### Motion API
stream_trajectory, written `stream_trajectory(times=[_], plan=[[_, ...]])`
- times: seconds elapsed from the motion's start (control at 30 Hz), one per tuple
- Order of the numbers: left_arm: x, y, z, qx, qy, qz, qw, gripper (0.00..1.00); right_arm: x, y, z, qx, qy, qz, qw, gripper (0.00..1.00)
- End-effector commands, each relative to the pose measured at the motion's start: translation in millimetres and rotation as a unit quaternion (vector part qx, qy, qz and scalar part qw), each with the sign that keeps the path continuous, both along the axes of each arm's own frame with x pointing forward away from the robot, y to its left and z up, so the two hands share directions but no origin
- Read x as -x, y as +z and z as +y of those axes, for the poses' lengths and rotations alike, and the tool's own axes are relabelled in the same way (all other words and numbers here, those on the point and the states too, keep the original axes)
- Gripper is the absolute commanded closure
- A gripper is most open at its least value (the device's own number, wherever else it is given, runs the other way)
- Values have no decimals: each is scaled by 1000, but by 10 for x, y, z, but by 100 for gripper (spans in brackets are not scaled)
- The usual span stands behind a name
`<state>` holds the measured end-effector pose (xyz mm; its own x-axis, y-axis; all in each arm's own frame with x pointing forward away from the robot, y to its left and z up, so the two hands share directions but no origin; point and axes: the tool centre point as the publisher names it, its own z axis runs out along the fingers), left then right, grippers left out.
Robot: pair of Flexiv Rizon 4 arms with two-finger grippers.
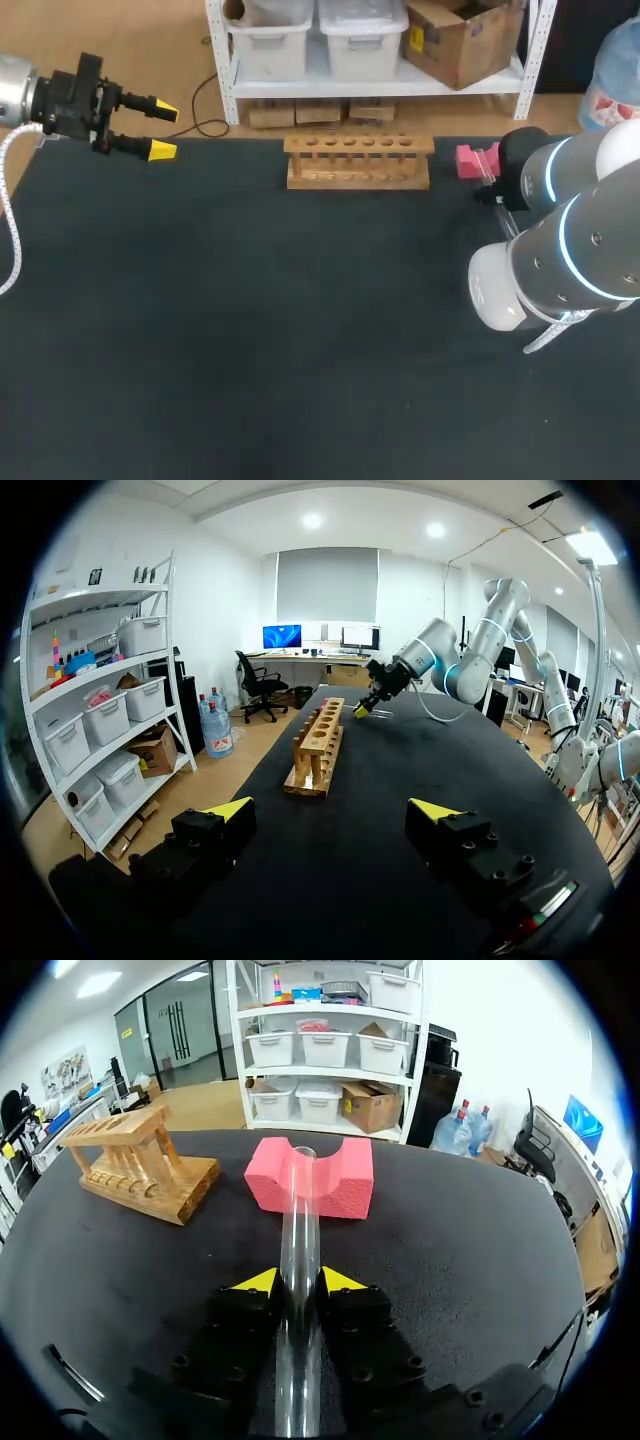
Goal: Grasp the test tube, adjust it, and insert it.
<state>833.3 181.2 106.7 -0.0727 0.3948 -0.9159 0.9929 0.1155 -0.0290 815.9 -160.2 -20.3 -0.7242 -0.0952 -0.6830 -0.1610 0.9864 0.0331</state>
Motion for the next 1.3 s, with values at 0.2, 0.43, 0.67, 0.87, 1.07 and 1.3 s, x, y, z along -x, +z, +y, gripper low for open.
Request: stream_trajectory(times=[0.2,0.43,0.67,0.87,1.07,1.3], plan=[[35,-3,-6,0,4,-3,1000,0,29,-26,-1,3,-10,7,1000,100],[35,-3,-6,0,4,-3,1000,0,39,-9,-14,6,-46,10,999,100],[35,-3,-6,0,4,-3,1000,0,62,119,-13,5,-72,5,997,100],[35,-3,-6,0,4,-3,1000,0,113,337,8,19,-82,-4,996,100],[35,-3,-6,0,4,-3,1000,0,202,554,33,16,-107,-5,994,100],[35,-3,-6,0,4,-3,1000,0,393,851,255,11,-144,-9,989,100]])
